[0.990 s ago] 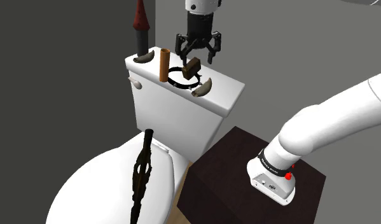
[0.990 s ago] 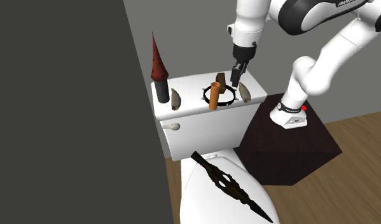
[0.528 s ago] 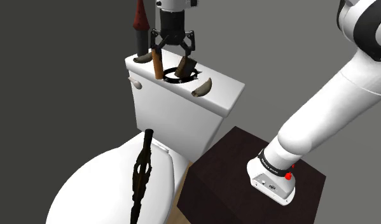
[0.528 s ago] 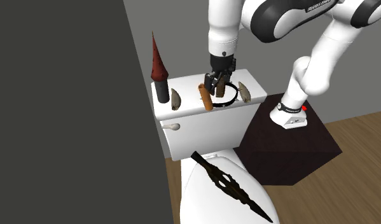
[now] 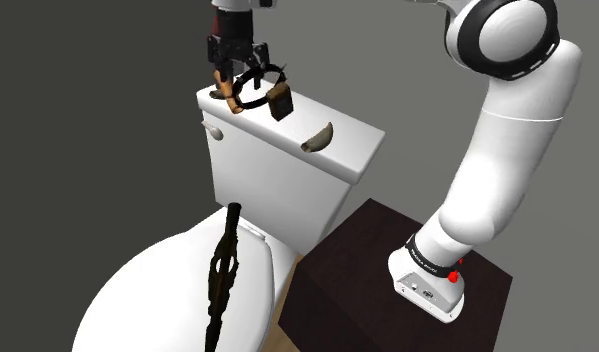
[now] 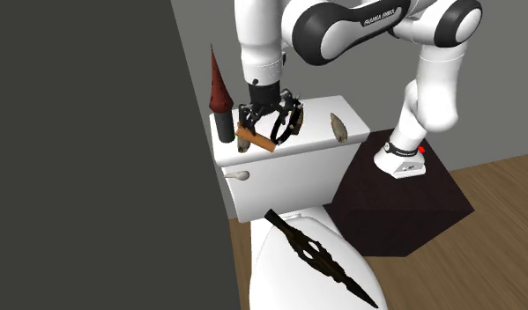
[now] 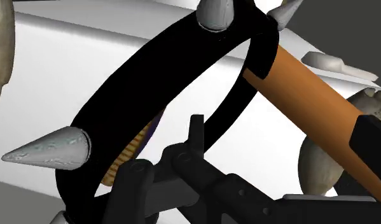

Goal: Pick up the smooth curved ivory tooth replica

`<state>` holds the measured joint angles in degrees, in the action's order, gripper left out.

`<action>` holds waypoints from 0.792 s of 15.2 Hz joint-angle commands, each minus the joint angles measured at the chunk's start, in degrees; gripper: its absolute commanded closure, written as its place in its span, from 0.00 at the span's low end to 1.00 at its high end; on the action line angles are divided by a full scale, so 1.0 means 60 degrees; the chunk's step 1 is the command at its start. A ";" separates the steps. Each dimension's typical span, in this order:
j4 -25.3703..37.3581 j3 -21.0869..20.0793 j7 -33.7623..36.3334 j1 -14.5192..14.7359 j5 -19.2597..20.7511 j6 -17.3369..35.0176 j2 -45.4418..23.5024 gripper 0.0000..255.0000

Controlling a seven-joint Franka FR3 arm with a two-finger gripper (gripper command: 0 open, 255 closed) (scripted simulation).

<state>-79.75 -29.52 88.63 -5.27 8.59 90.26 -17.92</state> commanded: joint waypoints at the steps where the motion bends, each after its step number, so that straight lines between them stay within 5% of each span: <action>1: 0.1063 0.0175 0.0811 0.0278 0.0309 -0.0203 -0.0858 0.00; 5: 0.3772 0.0651 0.1984 0.0940 0.0805 -0.0985 -0.2673 0.00; 12: 0.2359 0.0635 0.2039 0.0661 0.0707 0.0113 -0.2380 0.00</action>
<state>-64.35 -25.70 100.86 -0.99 12.92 89.98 -32.49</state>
